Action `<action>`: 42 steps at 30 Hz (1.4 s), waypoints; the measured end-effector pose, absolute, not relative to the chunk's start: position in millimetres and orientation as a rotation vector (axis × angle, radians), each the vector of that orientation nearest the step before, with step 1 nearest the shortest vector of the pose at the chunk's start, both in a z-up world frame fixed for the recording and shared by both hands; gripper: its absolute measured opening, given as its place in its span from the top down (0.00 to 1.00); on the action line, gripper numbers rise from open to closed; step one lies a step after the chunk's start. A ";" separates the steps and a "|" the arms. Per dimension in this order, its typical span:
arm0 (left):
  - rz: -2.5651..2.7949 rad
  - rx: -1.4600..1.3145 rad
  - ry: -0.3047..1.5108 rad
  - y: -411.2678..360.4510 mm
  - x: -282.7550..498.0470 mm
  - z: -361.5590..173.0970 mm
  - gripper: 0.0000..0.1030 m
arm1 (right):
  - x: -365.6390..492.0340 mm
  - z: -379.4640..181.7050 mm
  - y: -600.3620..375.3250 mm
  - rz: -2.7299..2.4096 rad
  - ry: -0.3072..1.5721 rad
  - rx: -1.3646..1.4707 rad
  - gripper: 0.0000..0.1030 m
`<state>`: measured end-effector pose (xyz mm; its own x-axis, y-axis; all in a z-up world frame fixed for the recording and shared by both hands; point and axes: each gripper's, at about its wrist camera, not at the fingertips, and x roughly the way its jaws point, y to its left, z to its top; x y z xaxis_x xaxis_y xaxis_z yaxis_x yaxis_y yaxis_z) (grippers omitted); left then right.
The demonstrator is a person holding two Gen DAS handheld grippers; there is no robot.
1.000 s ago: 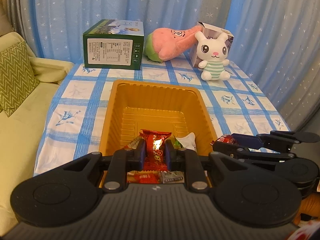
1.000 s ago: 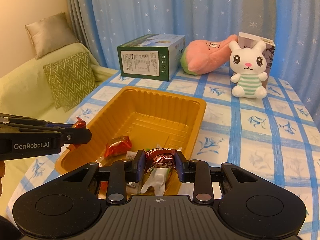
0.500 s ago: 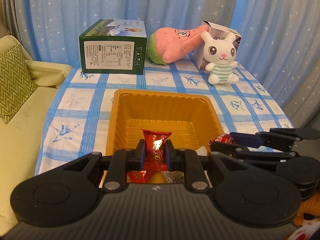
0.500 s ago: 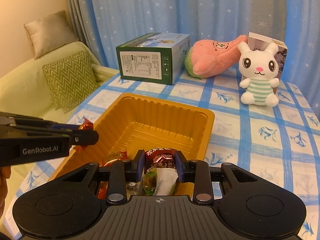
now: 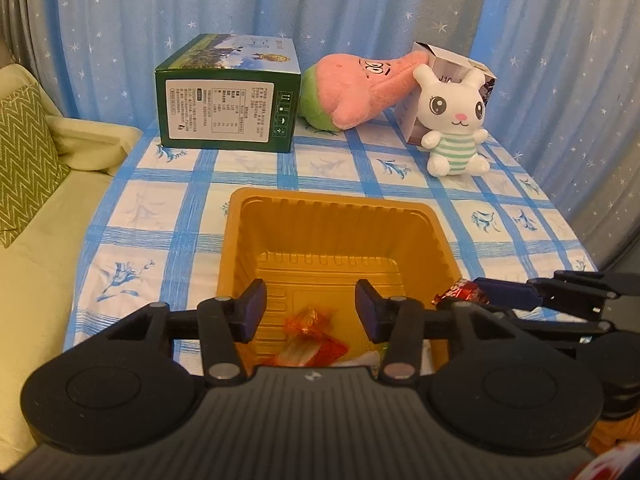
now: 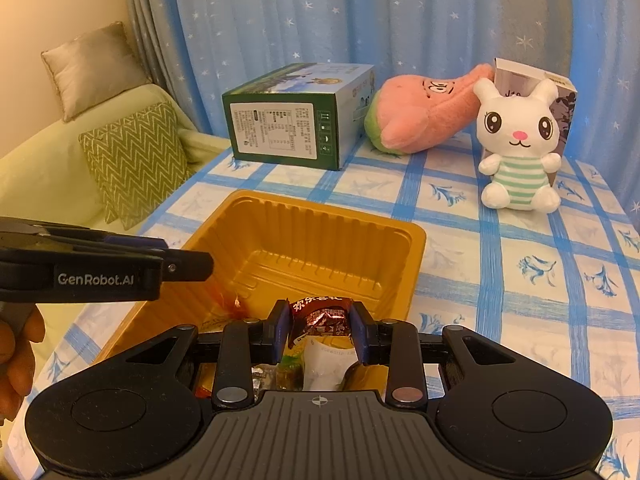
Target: Organize snacks
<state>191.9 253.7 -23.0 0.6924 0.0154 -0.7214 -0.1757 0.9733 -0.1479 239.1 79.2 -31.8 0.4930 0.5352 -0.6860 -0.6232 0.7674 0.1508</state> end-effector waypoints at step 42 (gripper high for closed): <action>0.192 -0.232 0.788 240.8 116.8 -16.7 0.10 | 232.8 -26.7 27.3 0.578 0.881 0.117 0.34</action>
